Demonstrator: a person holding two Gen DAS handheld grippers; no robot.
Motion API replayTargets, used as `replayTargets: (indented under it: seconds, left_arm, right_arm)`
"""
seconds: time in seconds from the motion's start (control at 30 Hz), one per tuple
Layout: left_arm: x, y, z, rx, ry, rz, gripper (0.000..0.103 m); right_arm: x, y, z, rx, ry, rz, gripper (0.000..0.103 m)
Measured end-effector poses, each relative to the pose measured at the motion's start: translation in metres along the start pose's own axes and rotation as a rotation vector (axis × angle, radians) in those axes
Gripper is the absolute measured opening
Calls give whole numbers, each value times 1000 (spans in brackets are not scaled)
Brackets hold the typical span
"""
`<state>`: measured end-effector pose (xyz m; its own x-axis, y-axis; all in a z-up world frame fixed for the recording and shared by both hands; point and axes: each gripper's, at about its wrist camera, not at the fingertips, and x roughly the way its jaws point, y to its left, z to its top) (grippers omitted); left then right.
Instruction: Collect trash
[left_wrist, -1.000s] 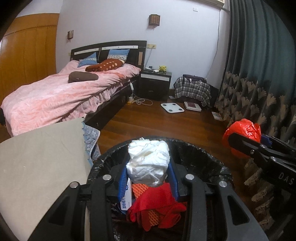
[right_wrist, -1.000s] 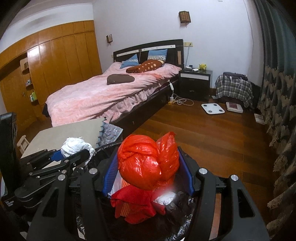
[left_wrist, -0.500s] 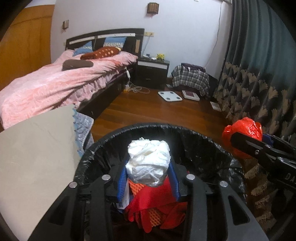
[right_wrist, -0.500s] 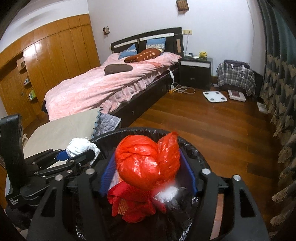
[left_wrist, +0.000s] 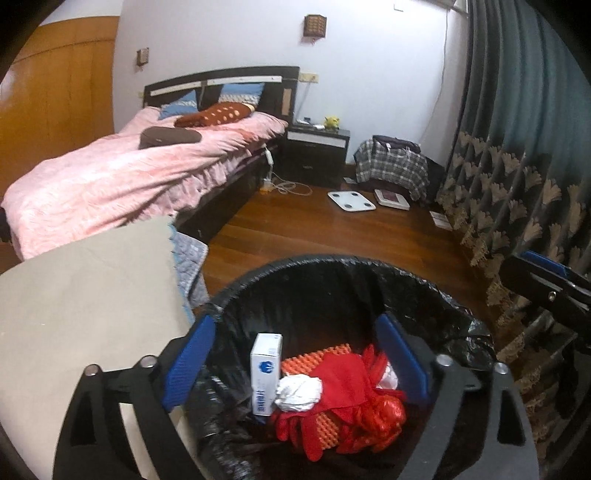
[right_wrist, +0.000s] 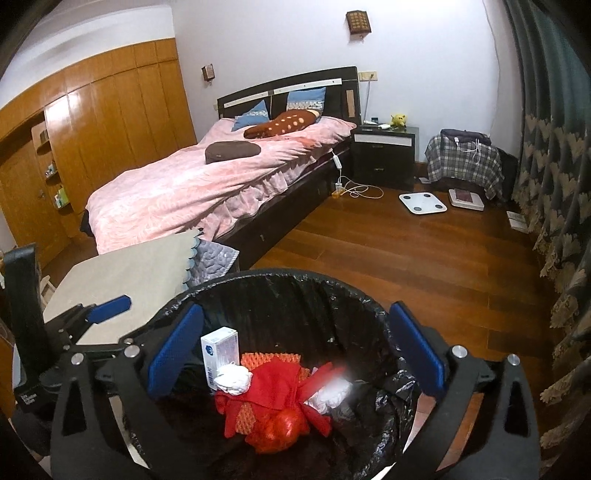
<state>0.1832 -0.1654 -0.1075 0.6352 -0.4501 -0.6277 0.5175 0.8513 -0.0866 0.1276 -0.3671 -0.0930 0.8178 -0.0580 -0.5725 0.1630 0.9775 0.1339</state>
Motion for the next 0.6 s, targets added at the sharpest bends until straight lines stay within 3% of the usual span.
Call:
replayTargets:
  seconds: [0.13,0.6]
  left_arm:
    - [-22,11,3,-4,-29,36,96]
    - [-100,34,-17,-47,-76,134,97]
  right_arm:
    - [-11,5,4,2,-5,16,98]
    - [-52,54,9,-73,-13,49,98]
